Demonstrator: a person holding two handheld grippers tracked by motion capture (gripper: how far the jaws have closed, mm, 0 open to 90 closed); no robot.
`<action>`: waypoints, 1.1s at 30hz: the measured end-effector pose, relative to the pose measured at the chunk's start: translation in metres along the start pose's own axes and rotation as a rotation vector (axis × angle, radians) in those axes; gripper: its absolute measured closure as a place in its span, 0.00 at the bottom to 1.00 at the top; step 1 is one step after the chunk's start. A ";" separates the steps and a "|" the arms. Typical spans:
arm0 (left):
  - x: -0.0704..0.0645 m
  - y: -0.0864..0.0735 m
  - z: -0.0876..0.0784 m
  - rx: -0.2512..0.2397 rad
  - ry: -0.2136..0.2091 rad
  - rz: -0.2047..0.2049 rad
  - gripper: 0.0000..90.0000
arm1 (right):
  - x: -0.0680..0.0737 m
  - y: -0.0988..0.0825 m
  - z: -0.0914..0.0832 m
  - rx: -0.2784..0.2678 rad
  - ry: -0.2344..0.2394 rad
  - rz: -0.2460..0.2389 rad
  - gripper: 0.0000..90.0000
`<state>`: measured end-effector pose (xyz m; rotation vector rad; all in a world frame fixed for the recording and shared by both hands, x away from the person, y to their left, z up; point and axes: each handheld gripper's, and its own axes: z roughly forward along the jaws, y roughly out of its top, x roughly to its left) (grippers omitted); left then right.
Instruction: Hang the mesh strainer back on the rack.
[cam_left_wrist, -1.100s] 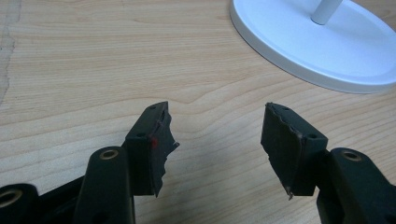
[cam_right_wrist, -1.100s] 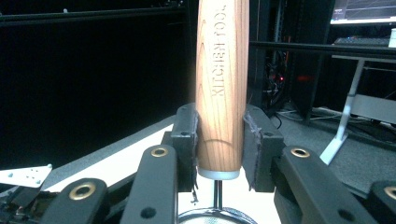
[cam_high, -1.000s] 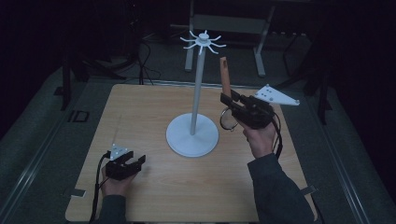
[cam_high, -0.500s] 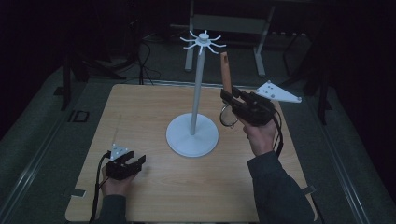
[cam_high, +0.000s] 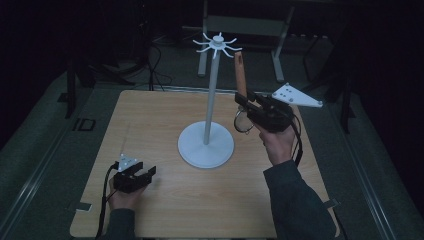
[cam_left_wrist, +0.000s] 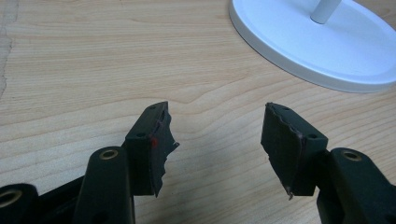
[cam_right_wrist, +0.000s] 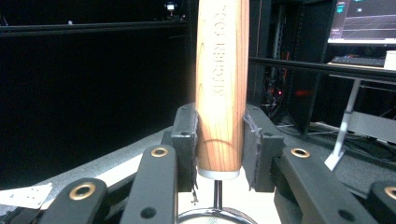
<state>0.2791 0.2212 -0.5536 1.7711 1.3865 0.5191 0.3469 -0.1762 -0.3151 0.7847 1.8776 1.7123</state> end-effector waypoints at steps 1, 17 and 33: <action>0.000 0.000 0.000 0.000 0.000 0.001 0.47 | 0.001 0.000 0.002 0.005 -0.002 -0.002 0.77; 0.000 0.000 0.000 -0.003 0.001 0.000 0.47 | 0.000 0.004 0.013 0.023 -0.005 0.001 0.77; 0.000 0.000 0.000 -0.005 0.001 0.000 0.47 | -0.001 0.005 0.021 0.051 0.006 0.008 0.77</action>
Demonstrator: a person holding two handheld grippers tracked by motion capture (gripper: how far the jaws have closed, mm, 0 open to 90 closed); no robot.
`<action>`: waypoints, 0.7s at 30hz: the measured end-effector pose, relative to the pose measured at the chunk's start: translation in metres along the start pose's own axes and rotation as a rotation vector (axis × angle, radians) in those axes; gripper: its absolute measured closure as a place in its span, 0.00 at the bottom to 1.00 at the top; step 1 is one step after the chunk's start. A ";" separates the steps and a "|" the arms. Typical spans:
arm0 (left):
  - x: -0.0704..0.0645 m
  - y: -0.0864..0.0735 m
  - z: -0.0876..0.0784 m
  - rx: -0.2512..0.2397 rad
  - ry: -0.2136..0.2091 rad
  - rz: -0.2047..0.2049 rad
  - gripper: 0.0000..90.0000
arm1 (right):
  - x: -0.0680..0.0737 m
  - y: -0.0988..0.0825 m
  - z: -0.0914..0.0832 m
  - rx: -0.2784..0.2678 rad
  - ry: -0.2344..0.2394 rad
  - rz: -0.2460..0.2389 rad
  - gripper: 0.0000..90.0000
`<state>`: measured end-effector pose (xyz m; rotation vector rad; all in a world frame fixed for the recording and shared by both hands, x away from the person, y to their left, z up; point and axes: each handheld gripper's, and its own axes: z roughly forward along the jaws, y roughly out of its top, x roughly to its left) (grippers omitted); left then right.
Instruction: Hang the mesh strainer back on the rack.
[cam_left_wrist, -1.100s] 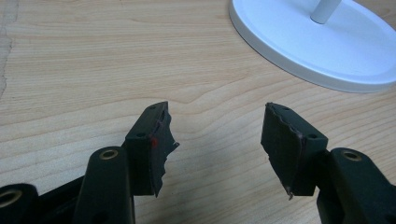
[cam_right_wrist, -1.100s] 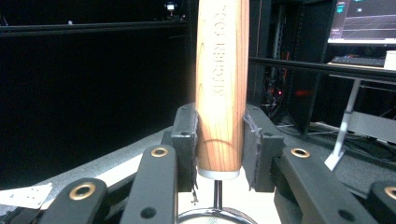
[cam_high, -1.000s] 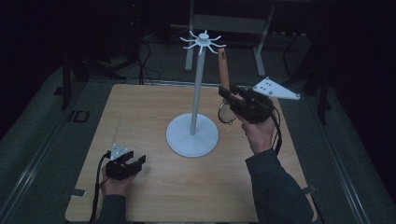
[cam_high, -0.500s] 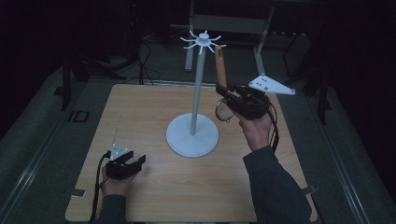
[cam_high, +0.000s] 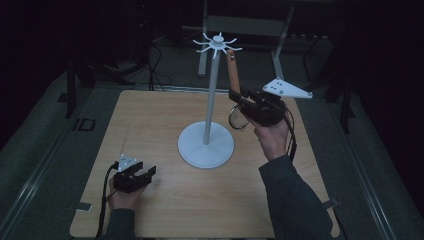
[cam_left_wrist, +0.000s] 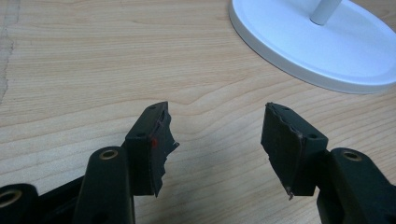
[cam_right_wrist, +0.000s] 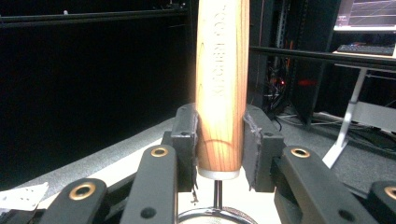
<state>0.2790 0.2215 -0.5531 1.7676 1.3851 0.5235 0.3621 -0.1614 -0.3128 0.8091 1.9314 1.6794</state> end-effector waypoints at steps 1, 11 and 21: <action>0.000 0.000 0.000 0.000 0.000 0.000 0.47 | 0.000 0.000 0.001 0.004 0.001 -0.001 0.77; 0.000 0.000 0.000 0.000 0.000 0.000 0.47 | -0.001 -0.002 0.003 0.020 0.005 0.006 0.76; 0.000 0.000 0.000 -0.001 0.001 0.000 0.47 | -0.002 -0.003 0.002 0.011 0.001 0.006 0.68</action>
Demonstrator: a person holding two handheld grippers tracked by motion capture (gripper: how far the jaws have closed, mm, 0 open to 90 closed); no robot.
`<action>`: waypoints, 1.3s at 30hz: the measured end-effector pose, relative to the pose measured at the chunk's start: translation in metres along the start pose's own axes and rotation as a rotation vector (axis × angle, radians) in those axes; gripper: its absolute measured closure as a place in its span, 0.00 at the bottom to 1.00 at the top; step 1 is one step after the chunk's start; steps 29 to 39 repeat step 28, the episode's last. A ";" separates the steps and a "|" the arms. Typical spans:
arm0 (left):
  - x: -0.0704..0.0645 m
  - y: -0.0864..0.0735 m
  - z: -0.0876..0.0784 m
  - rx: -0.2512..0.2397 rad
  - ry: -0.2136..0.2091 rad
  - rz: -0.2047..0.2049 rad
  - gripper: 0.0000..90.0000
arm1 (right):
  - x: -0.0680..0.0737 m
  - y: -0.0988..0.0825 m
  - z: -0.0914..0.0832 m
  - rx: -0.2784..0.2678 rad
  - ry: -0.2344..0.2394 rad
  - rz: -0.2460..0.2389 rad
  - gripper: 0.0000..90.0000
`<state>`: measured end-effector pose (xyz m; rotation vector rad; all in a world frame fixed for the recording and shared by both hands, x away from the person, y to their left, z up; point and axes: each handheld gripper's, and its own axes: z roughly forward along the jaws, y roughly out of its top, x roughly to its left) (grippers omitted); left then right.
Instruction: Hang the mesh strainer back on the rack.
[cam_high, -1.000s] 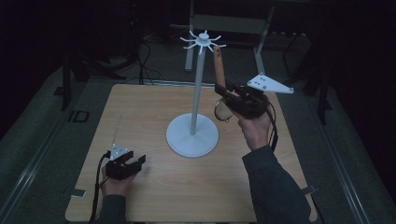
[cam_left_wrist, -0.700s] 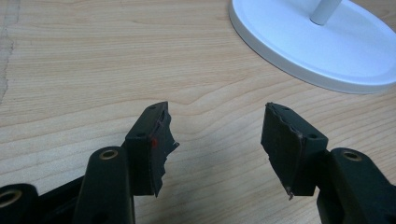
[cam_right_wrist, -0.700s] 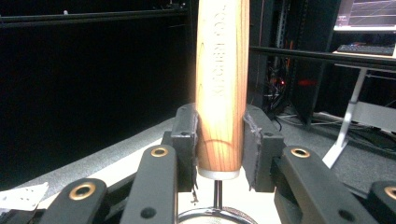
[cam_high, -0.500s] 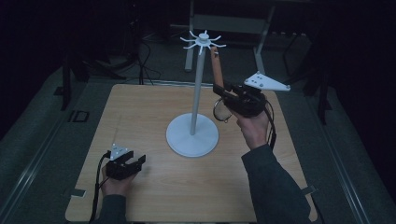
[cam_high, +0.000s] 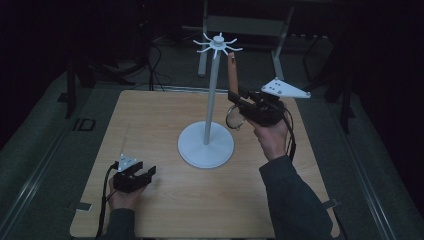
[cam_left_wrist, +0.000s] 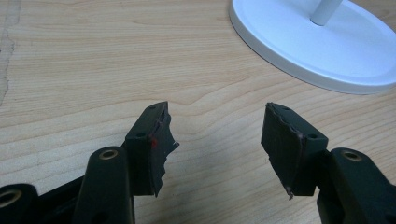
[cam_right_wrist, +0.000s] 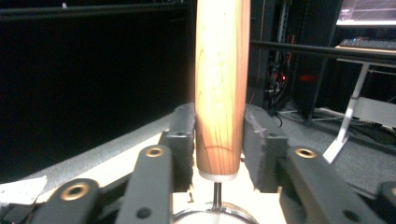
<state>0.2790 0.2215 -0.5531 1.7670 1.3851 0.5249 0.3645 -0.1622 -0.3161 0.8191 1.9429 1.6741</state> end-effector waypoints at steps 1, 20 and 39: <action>0.000 0.000 0.000 0.001 0.000 0.000 0.47 | 0.000 0.000 -0.001 -0.004 -0.002 0.005 0.66; 0.000 0.000 0.001 0.002 0.002 0.002 0.46 | -0.010 -0.007 -0.009 0.014 -0.071 0.016 0.45; 0.002 -0.001 0.003 0.010 0.014 0.001 0.45 | -0.016 -0.013 -0.012 0.025 -0.090 0.024 0.44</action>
